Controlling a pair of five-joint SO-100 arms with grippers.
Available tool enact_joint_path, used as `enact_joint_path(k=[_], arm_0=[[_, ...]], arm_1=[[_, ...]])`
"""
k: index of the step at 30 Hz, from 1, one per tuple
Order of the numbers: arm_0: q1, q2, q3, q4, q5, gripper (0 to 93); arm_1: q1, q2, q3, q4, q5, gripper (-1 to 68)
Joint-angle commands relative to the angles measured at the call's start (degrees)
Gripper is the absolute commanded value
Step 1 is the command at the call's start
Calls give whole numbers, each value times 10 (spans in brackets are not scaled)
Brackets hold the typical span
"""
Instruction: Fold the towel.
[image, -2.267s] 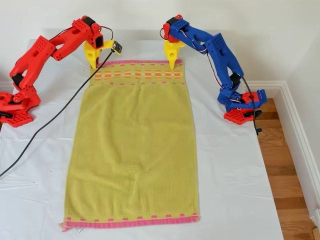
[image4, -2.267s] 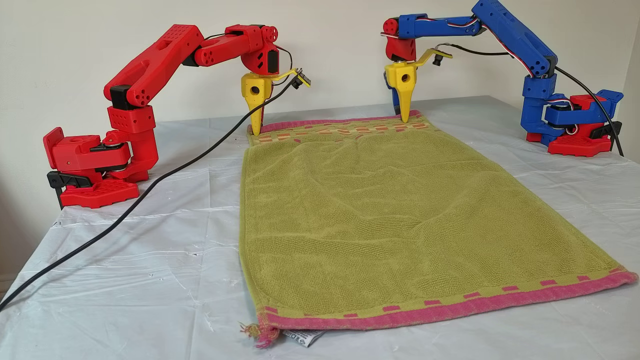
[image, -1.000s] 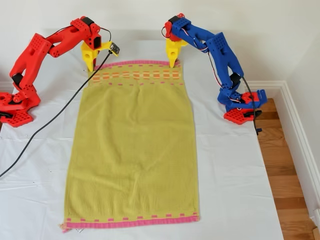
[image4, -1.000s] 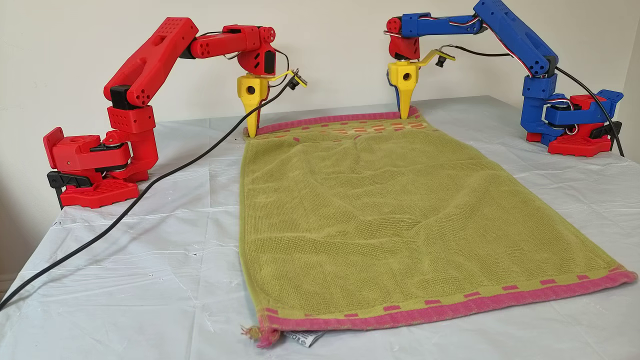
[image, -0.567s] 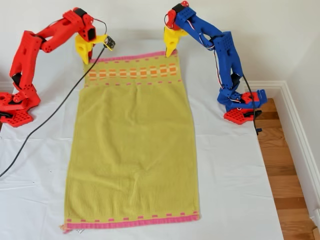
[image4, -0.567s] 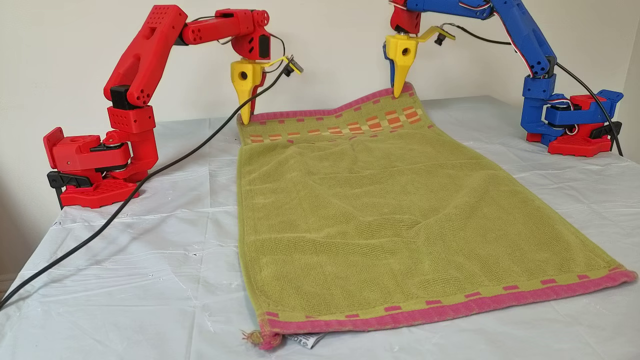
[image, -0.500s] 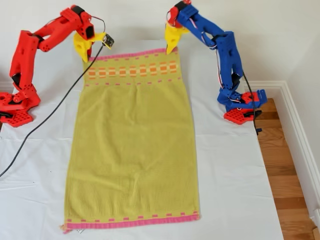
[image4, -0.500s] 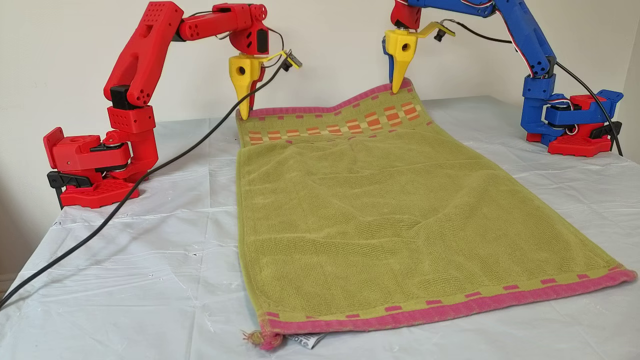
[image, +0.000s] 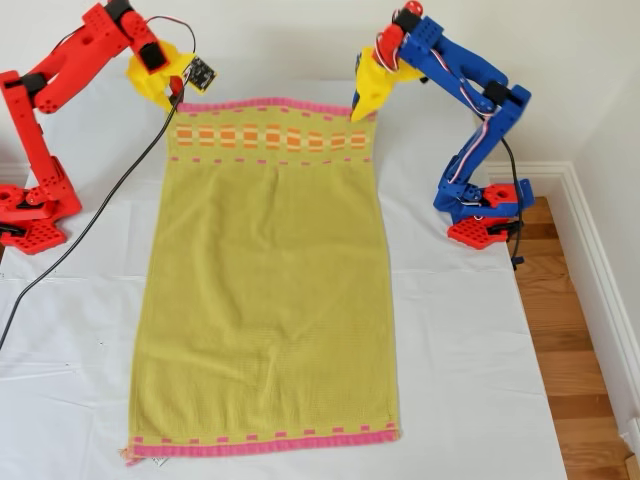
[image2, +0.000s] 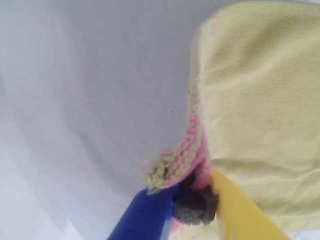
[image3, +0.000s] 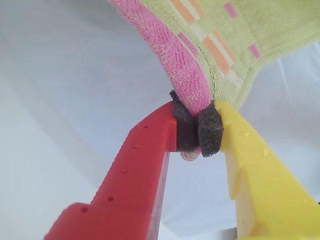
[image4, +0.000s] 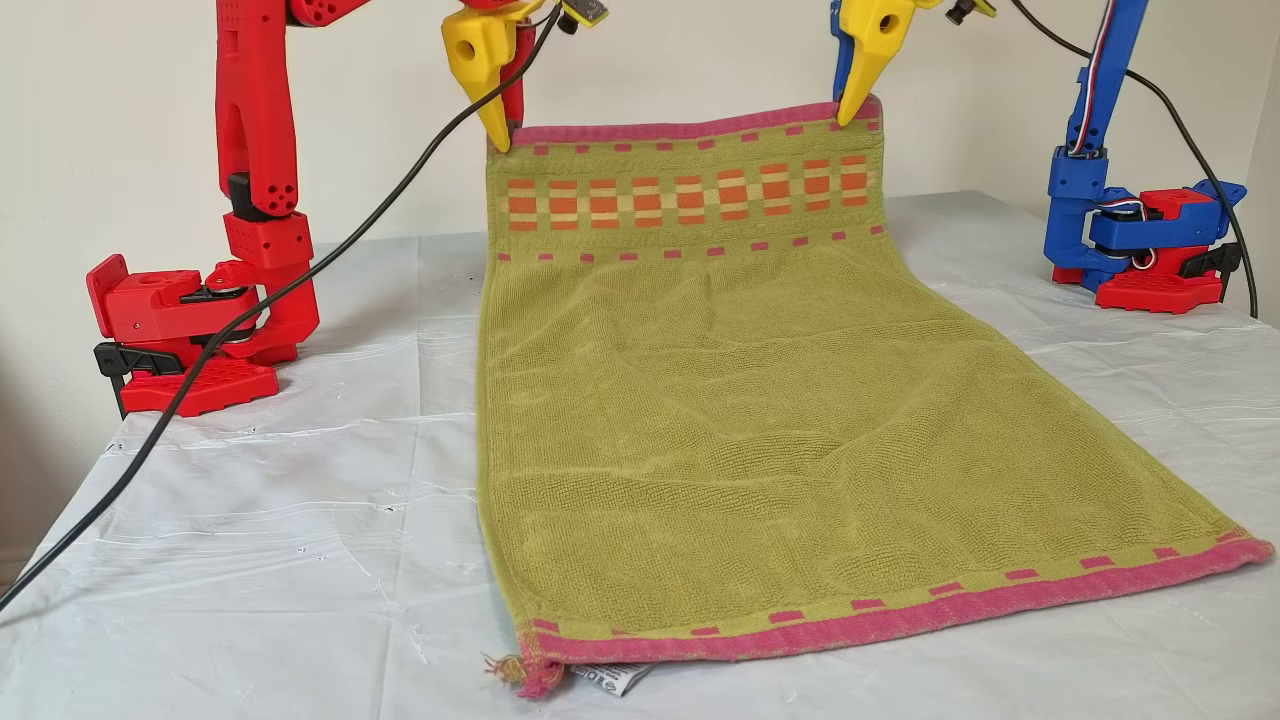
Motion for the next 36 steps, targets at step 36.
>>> enact_joint_path(k=[36], arm_0=[[783,100,209,-97,-477,14]], arm_1=[[-719,-232,-185,-2,659,2]])
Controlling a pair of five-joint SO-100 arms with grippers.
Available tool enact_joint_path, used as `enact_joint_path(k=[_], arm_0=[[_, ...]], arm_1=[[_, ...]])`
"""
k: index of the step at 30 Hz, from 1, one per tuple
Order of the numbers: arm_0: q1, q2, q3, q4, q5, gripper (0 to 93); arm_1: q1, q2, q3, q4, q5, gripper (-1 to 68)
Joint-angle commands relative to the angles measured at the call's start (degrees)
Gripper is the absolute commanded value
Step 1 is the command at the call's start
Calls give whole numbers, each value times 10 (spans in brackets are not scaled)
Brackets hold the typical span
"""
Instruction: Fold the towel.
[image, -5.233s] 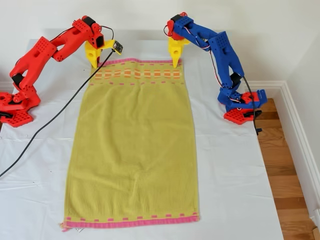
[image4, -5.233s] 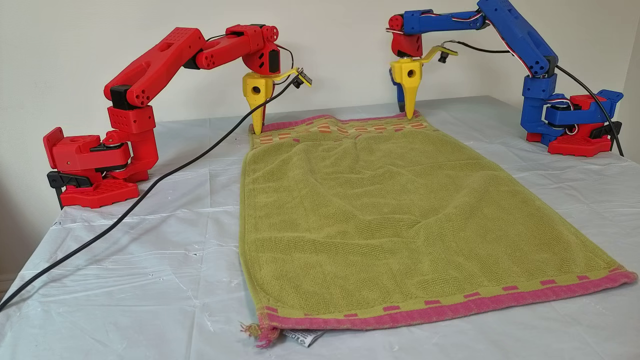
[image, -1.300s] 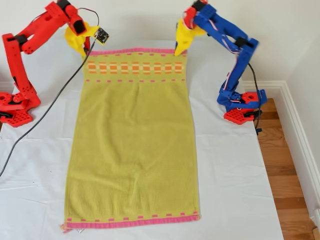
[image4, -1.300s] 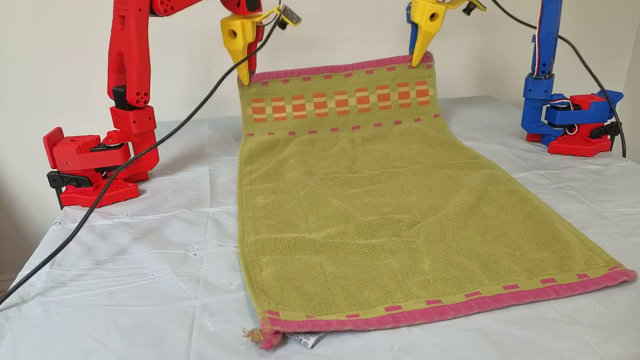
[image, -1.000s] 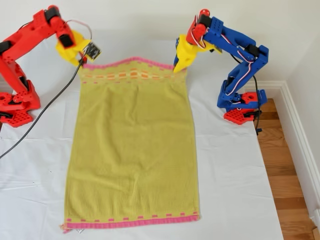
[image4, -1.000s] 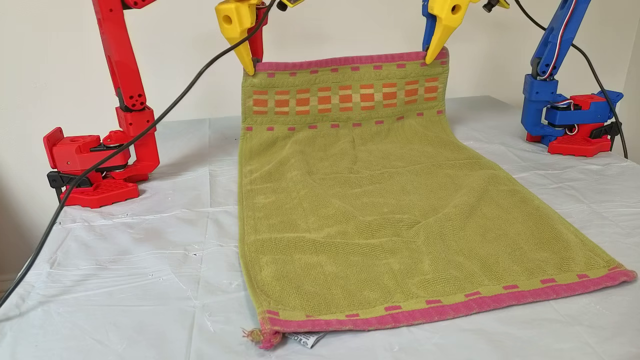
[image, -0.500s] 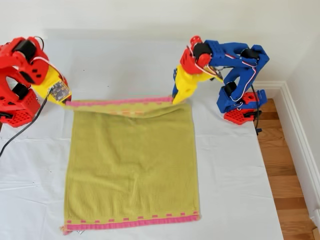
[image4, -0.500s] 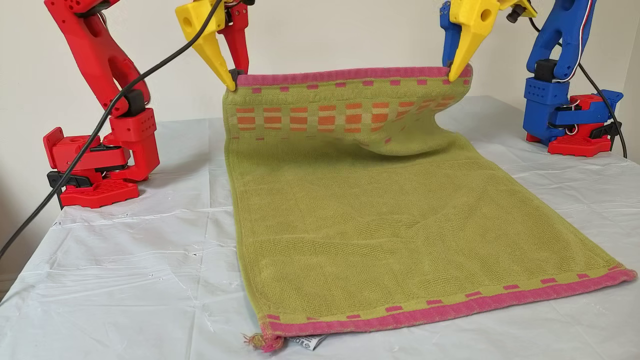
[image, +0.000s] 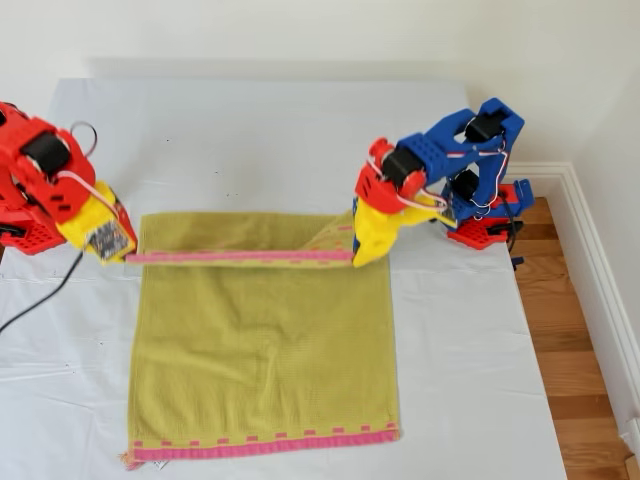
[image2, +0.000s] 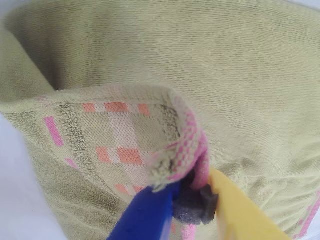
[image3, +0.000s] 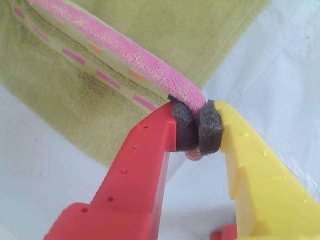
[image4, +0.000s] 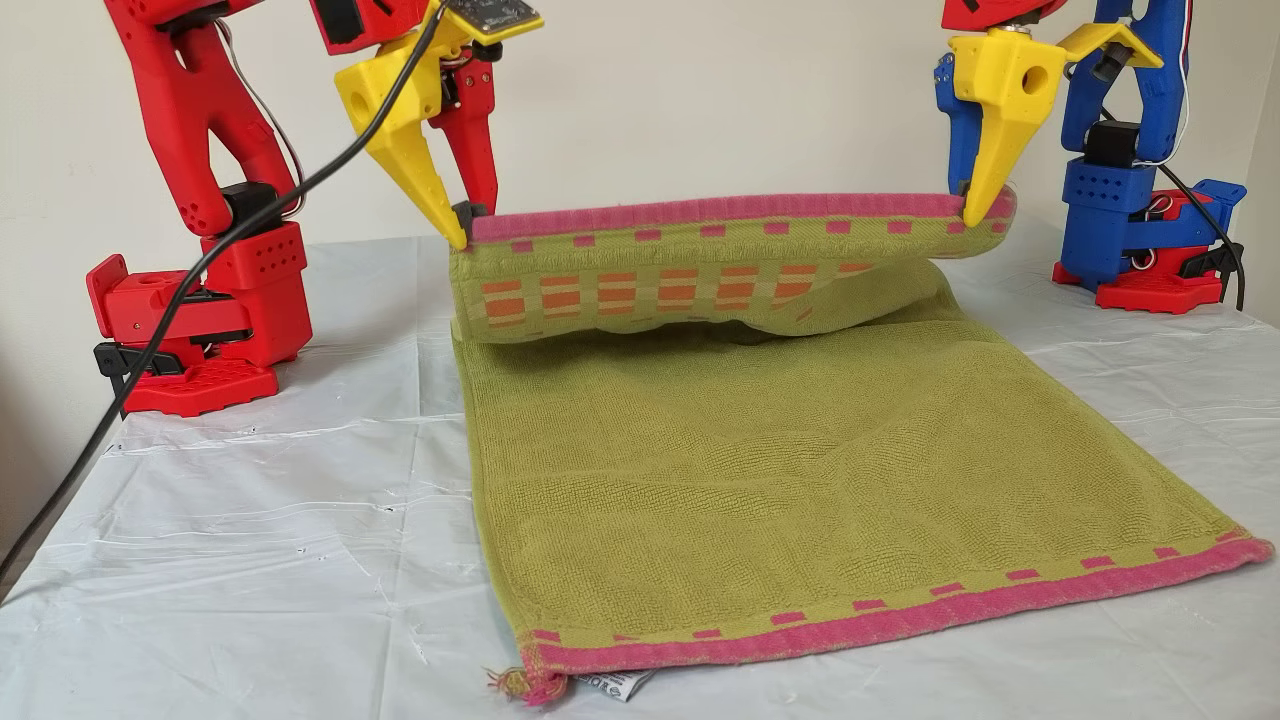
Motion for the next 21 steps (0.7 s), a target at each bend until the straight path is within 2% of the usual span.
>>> enact_joint_path(k=[1,8,13,21], arm_0=[[86,-58,-73,5,-28,14],[137,-273,-284,5,-54,14],[171,-481,-604,113,-69,14],[222,-577,-744,113,-112,14]], arm_1=[[-66,-56,-90,4,37,2],[-112,-203,-256,4,80,2],[-146,-268,-340,4,122,2],[-187,-366,-479,4,173,2]])
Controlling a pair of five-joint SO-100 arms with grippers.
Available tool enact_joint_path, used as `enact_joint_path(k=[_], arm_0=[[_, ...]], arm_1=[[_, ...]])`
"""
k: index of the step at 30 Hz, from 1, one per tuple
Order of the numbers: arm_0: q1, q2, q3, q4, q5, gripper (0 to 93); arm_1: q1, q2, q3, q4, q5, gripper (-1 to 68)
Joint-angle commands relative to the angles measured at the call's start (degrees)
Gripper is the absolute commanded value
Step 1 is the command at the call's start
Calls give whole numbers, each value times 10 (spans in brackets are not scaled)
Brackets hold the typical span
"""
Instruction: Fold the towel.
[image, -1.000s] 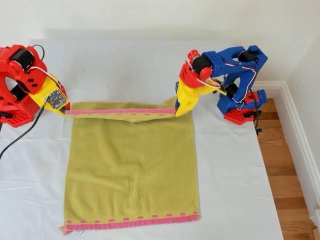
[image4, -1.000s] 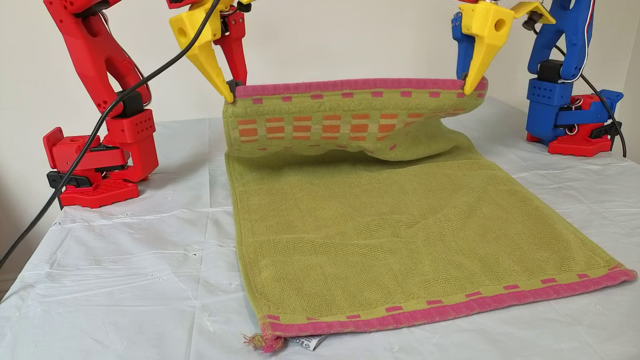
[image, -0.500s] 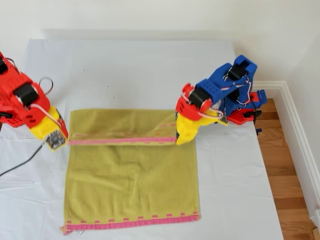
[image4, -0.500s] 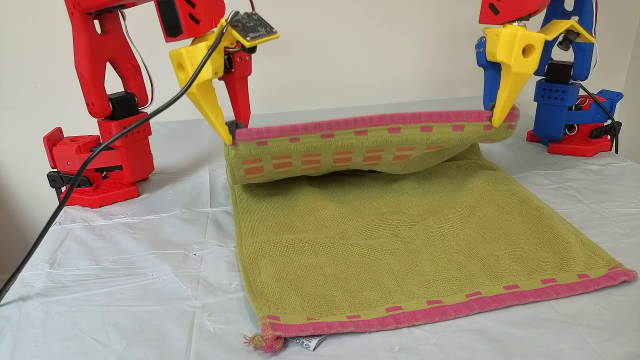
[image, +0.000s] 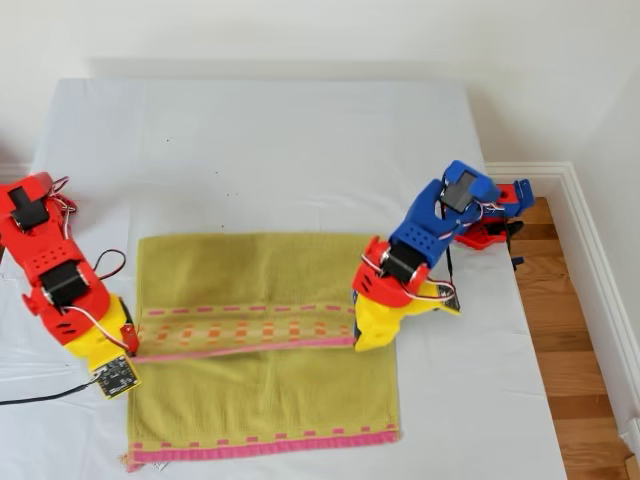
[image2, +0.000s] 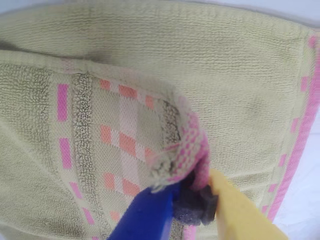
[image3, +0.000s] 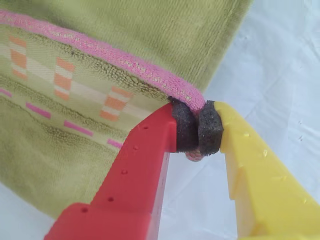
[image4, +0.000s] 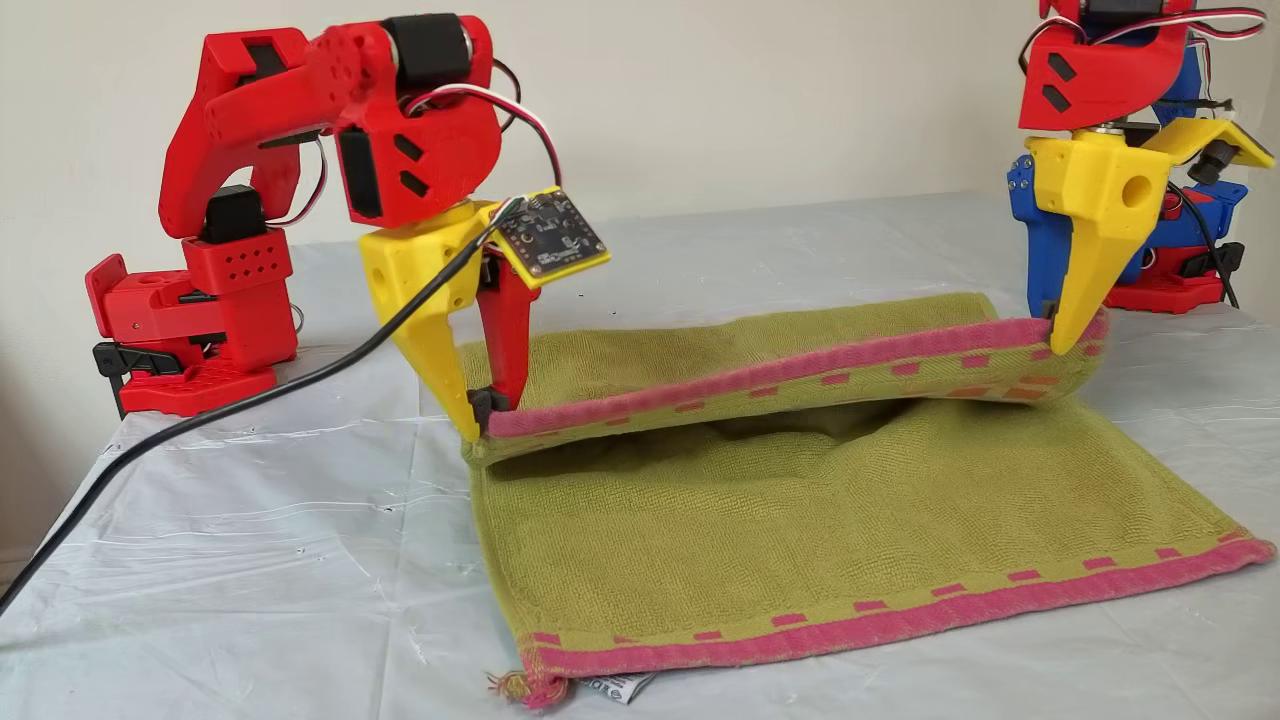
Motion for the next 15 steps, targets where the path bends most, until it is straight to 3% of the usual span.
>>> enact_joint_path(k=[1,8,15], arm_0=[[63,-34,-150,11,-8,14],[79,-138,-315,6,-4,14],[76,-177,-354,-72,40,14]], arm_1=[[-44,-11,-87,4,27,2],[-78,-86,-168,-12,85,2],[-109,-90,-146,-59,131,2]])
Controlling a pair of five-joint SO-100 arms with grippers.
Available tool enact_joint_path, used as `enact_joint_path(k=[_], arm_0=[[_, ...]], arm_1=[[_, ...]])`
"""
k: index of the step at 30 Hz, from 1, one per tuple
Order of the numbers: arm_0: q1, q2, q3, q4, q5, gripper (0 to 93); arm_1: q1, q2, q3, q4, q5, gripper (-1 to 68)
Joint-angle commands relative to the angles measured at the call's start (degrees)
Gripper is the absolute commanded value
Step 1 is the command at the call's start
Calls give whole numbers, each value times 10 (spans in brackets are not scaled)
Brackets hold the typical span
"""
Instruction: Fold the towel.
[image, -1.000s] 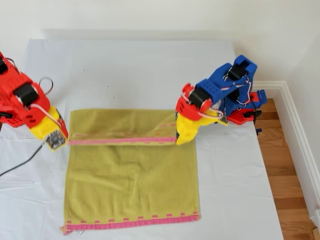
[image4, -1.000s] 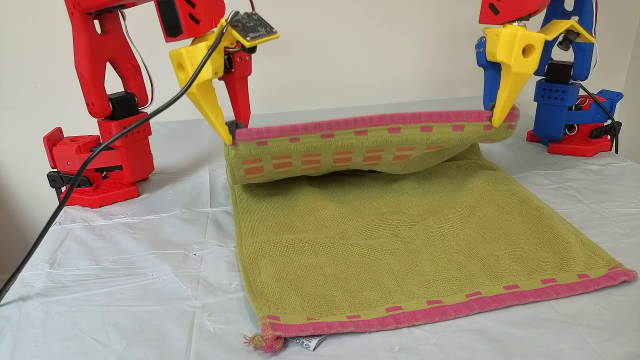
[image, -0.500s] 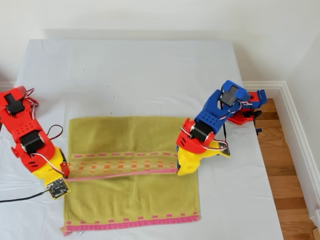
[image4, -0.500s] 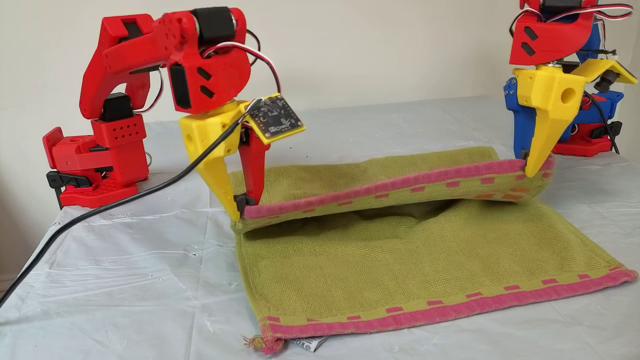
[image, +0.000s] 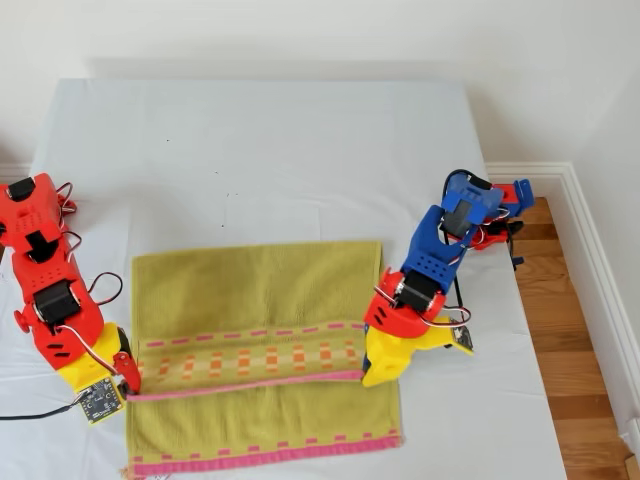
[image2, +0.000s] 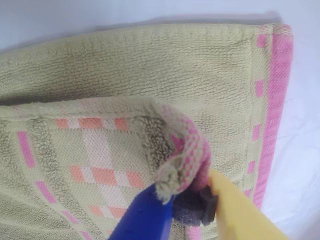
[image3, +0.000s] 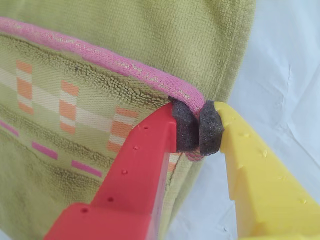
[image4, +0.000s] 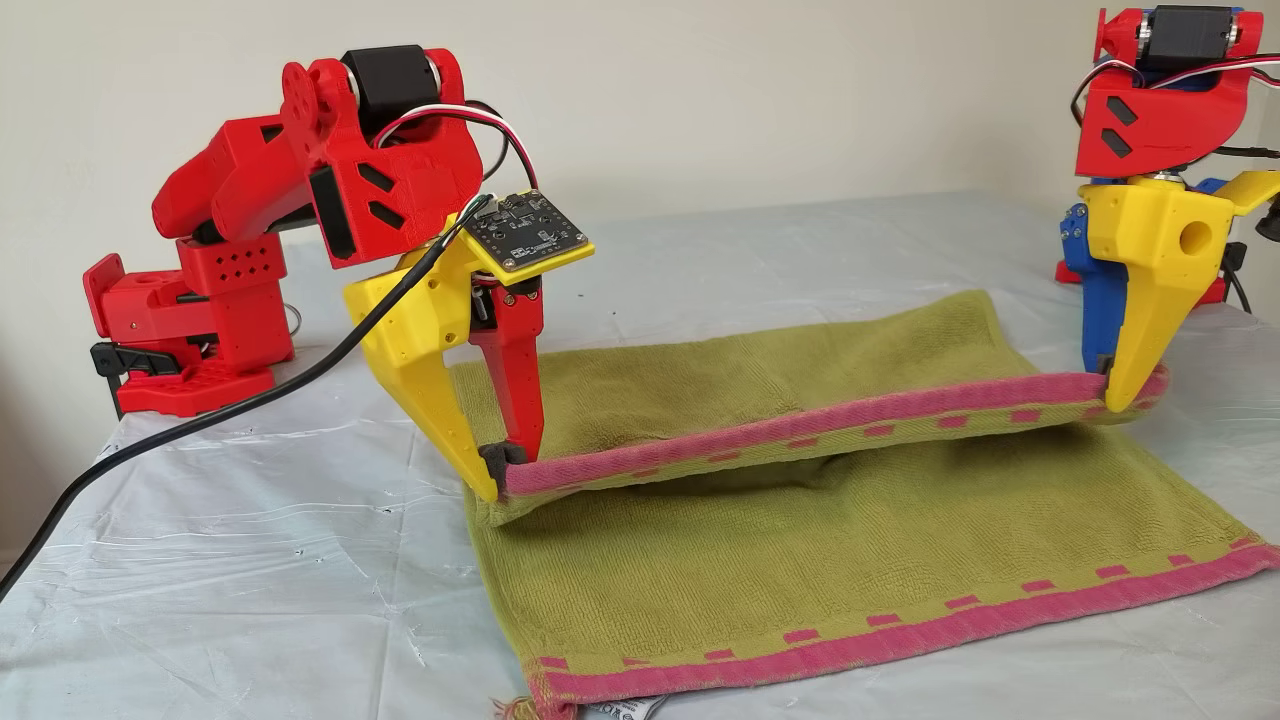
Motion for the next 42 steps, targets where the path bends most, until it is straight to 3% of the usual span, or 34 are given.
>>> enact_joint_path(k=[1,6,16,20,23,24,25,26,27,30,35,36,41,42], arm_0=[[50,25,-48,-33,18,14],[53,9,-52,-120,106,14],[87,-27,-52,-245,117,14],[84,-49,-53,-354,158,14],[76,-70,-53,-374,180,14],[74,-74,-53,-376,184,14],[73,-78,-53,-382,190,16],[70,-83,-53,-387,193,28],[68,-87,-53,-389,194,47],[65,-98,-53,-386,196,65],[69,-102,-53,-365,225,208],[71,-102,-53,-372,242,322],[67,-120,-53,-422,251,408],[69,-120,-53,-422,249,469]], arm_1=[[-53,15,-19,-15,25,2],[-66,8,-19,-40,33,2],[-69,-109,-144,-168,-26,2],[-73,-120,-144,-200,-24,2],[-74,-121,-144,-195,-27,8],[-73,-122,-144,-193,-27,37],[-72,-124,-144,-191,-25,116],[-72,-125,-144,-188,-21,271],[-72,-127,-144,-189,-23,339],[-69,-125,-144,-186,-27,346],[-61,-120,-144,-177,-33,346],[-59,-121,-144,-180,-37,346],[-54,-114,-144,-170,-37,346],[-54,-108,-145,-158,-35,346]])
